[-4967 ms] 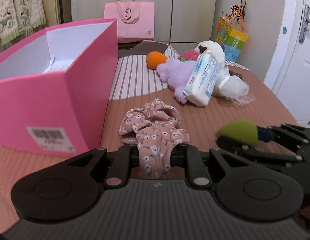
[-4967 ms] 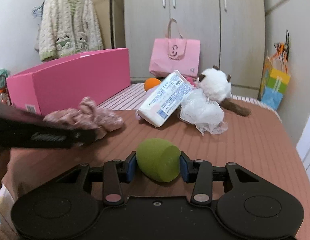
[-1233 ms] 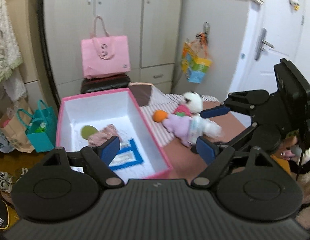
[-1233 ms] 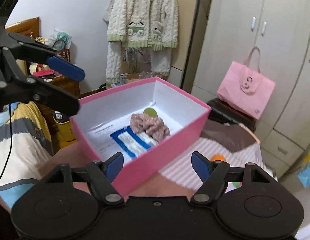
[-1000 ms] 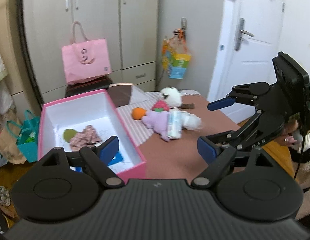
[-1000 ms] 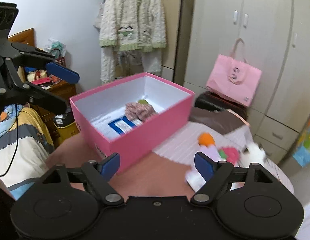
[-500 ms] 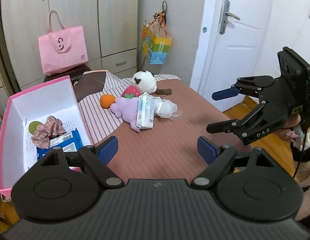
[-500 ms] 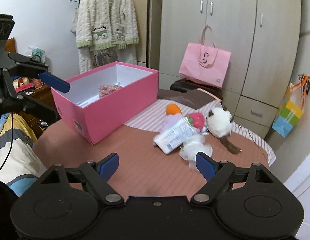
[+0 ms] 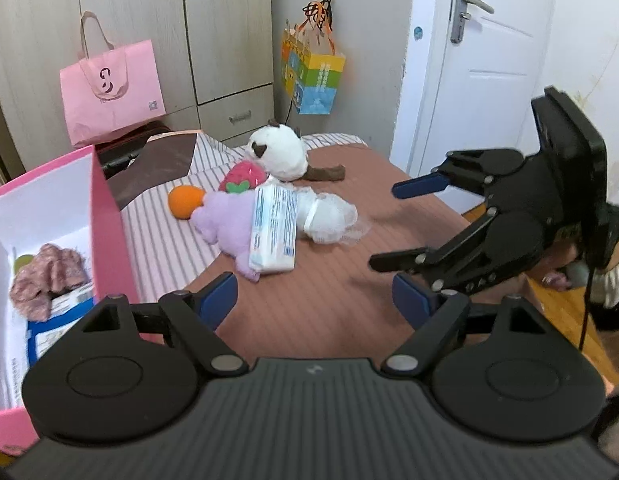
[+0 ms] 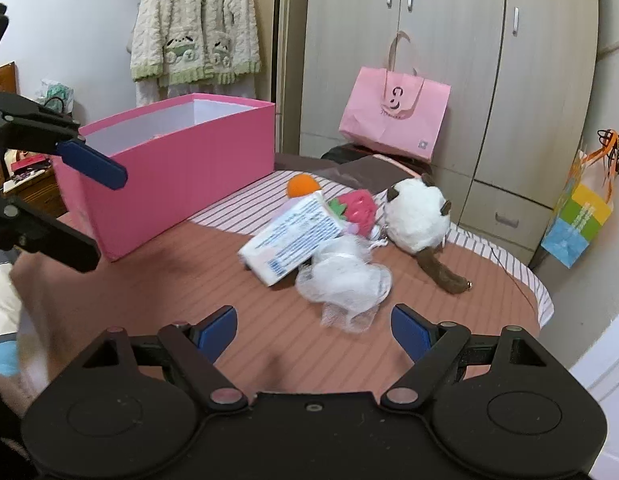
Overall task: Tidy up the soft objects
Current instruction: 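Move the left gripper toward the white soap box while the right gripper approaches the mesh puff, then grasp the white soap box with the left gripper while the right gripper grasps the white mesh puff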
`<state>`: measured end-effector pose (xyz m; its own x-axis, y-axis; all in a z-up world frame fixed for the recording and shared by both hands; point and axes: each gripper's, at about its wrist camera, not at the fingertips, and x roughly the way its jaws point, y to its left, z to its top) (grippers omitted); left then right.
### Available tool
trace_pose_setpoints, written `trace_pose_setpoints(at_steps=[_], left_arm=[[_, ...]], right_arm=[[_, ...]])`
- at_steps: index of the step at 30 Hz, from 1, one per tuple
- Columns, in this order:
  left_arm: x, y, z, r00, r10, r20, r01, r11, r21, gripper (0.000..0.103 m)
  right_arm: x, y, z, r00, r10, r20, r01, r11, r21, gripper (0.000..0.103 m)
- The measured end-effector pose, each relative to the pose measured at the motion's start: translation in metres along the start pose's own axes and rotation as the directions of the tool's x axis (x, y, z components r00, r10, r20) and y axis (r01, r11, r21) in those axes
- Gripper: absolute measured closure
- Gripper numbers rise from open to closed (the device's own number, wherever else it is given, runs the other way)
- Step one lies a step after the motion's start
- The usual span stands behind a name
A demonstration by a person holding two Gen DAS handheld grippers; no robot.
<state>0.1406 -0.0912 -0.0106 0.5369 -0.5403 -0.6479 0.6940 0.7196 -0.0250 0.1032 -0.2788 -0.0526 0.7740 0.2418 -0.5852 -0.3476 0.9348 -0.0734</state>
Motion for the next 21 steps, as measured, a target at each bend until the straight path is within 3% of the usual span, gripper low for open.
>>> trace_pose_setpoints(at_steps=[8, 15, 18, 21], left_arm=[[0.048, 0.001, 0.003, 0.997, 0.068, 0.043, -0.066, 0.997, -0.051, 0.029], [0.083, -0.005, 0.005, 0.976, 0.193, 0.102, -0.194, 0.981, 0.004, 0.034], [0.099, -0.005, 0.011, 0.979, 0.197, 0.055, -0.198, 0.98, 0.008, 0.035], [0.109, -0.006, 0.016, 0.963, 0.263, 0.058, -0.266, 0.963, 0.041, 0.036]], right_arm=[[0.042, -0.014, -0.004, 1.0, 0.012, -0.009, -0.013, 0.997, -0.075, 0.016], [0.067, -0.014, -0.004, 1.0, 0.016, -0.025, -0.02, 0.982, -0.189, 0.016], [0.073, -0.012, -0.003, 1.0, 0.015, -0.019, -0.019, 0.97, -0.242, 0.016], [0.076, -0.013, -0.002, 0.999, 0.037, -0.001, -0.036, 0.963, -0.267, 0.016]])
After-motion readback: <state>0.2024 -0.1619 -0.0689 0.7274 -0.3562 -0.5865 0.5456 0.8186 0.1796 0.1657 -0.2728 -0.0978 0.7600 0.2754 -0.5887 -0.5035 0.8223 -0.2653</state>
